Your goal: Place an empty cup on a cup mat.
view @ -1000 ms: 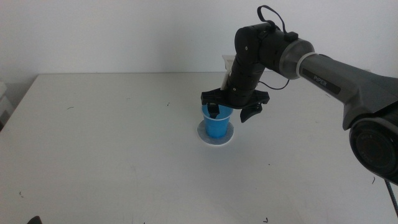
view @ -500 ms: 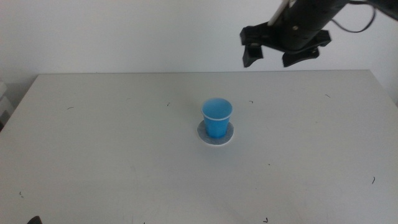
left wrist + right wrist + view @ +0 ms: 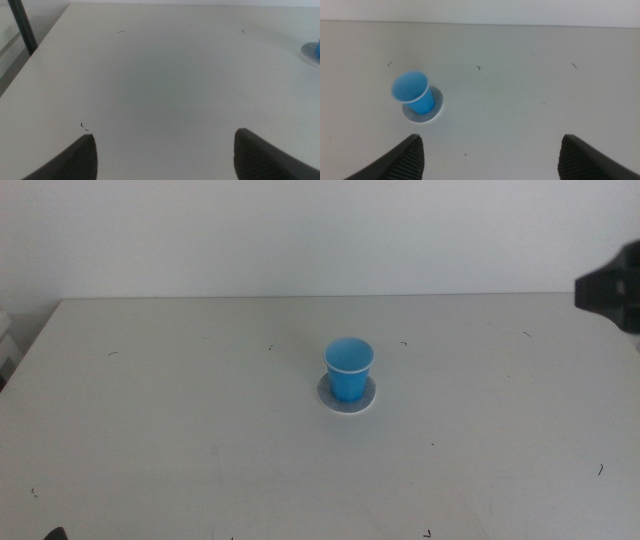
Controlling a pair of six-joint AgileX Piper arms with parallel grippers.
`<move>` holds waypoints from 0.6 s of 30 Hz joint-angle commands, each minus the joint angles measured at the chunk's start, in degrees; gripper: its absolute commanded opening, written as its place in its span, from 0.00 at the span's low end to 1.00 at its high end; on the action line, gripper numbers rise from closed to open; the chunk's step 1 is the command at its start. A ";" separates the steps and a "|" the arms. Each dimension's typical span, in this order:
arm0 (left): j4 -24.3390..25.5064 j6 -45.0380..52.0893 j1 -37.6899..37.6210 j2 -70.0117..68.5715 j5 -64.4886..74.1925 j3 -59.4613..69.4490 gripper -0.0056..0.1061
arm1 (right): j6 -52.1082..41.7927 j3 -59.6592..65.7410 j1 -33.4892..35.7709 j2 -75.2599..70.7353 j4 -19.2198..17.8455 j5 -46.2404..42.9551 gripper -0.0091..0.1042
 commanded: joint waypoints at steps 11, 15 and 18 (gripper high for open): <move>0.18 -0.61 0.06 -0.72 -3.78 -0.34 0.99 | -4.37 32.96 -2.00 -36.38 -5.95 -20.76 0.75; 0.18 -0.61 0.06 -0.72 -3.78 -0.34 0.99 | -4.39 40.82 -2.00 -44.07 -5.95 -22.63 0.81; 0.18 -0.61 0.06 -0.72 -3.78 -0.34 0.99 | -4.39 45.07 -2.00 -47.20 -5.95 -26.69 0.84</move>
